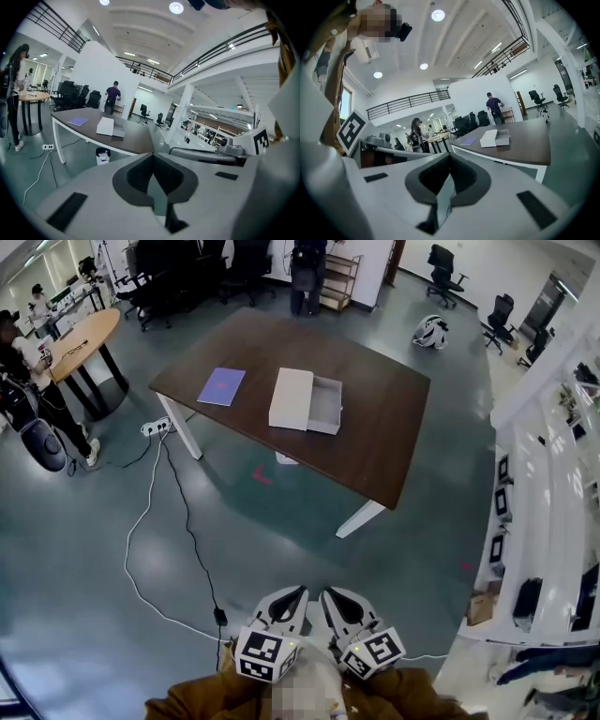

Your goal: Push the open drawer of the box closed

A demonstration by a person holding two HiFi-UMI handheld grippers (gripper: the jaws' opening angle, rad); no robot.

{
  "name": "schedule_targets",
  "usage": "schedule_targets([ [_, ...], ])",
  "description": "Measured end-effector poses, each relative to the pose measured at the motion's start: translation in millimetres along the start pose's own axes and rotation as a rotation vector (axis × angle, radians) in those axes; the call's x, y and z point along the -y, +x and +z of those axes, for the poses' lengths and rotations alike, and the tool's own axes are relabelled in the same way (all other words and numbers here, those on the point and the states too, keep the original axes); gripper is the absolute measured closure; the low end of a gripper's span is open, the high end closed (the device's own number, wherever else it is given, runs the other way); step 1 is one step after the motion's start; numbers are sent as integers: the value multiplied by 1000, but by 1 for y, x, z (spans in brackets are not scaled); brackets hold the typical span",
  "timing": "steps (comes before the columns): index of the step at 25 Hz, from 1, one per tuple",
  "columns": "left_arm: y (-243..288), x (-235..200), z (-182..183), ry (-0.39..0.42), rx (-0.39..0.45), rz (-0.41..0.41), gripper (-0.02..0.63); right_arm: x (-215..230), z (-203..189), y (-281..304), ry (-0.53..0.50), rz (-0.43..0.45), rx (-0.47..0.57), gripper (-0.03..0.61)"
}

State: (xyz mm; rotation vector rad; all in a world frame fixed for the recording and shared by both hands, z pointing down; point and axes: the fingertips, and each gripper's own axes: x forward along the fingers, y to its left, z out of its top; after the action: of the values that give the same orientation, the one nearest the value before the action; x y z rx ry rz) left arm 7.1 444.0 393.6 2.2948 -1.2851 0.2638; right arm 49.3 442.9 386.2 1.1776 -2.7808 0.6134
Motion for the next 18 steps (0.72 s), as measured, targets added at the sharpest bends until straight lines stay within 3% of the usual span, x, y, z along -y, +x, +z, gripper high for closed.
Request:
schedule_targets([
  [10, 75, -69, 33, 20, -12, 48, 607, 68, 17, 92, 42, 27, 8, 574],
  [18, 205, -119, 119, 29, -17, 74, 607, 184, 89, 187, 38, 60, 14, 574],
])
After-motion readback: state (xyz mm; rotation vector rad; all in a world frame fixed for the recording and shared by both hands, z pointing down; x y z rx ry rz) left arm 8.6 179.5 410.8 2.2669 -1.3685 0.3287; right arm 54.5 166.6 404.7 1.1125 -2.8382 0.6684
